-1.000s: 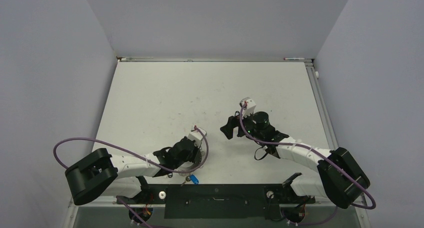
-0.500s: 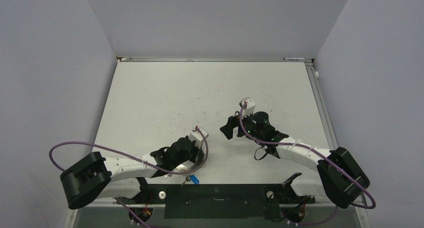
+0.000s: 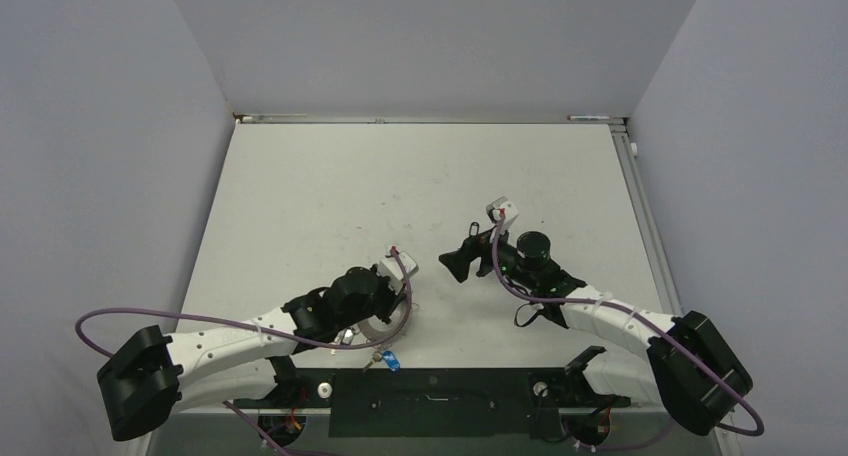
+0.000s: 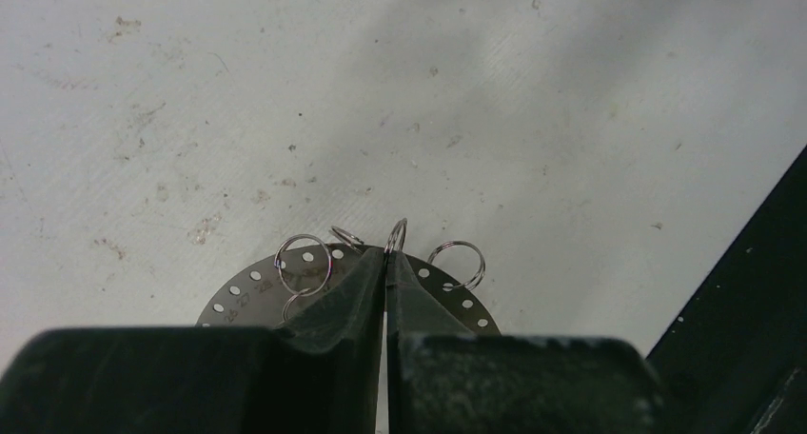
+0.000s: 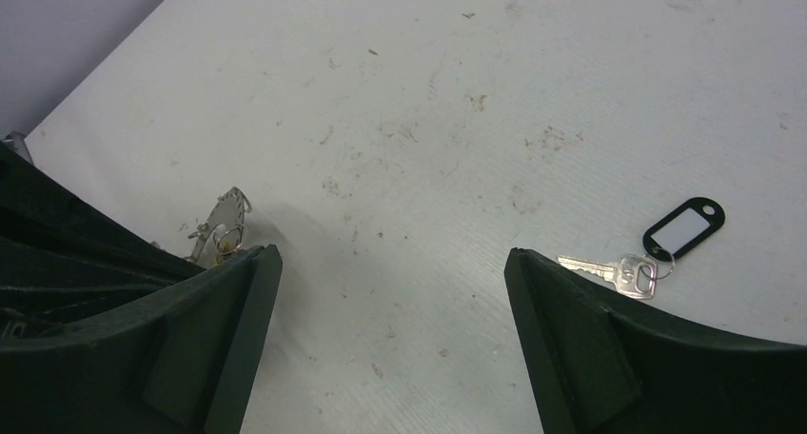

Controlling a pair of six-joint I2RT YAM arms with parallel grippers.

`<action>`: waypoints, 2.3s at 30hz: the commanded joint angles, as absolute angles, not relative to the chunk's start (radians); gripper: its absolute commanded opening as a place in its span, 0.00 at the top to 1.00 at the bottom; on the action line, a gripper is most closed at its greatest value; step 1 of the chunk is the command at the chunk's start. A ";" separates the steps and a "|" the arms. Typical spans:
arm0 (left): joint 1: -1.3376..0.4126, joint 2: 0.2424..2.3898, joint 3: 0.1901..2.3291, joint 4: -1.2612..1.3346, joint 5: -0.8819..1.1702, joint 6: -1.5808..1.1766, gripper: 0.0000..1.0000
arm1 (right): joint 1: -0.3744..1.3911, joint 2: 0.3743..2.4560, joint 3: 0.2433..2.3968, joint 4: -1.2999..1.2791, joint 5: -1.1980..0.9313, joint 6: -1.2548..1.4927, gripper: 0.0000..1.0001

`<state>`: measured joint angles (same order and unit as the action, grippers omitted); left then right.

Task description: Put the keys on the keyring

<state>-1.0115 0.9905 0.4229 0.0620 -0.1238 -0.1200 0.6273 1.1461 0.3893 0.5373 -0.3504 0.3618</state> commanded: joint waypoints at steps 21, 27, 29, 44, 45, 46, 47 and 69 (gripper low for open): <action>-1.008 0.906 0.723 -0.428 0.031 0.104 1.00 | 0.958 0.877 0.405 0.512 -0.328 0.008 0.12; -1.007 0.873 0.700 -0.393 0.035 0.125 1.00 | 0.993 0.917 0.386 0.547 -0.347 -0.054 0.12; -1.007 0.862 0.697 -0.386 0.040 0.128 1.00 | 1.000 0.934 0.377 0.567 -0.352 -0.063 0.12; -1.008 0.793 0.651 -0.366 0.090 0.118 1.00 | 1.016 1.034 0.387 0.619 -0.441 -0.113 0.33; -1.008 0.790 0.651 -0.366 0.093 0.118 1.00 | 1.021 1.038 0.390 0.620 -0.446 -0.113 0.36; -1.008 0.787 0.650 -0.366 0.095 0.117 1.00 | 1.025 1.042 0.396 0.620 -0.451 -0.111 0.38; -1.008 0.786 0.650 -0.366 0.097 0.116 1.00 | 1.027 1.043 0.400 0.623 -0.459 -0.107 0.40; -1.007 0.785 0.647 -0.371 0.115 0.107 1.00 | 1.051 1.181 0.465 0.663 -0.481 -0.133 0.63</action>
<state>-1.0111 0.7982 0.6437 -0.4156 0.0925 0.1135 1.0435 1.1549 0.4110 0.5896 -0.4488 -0.1162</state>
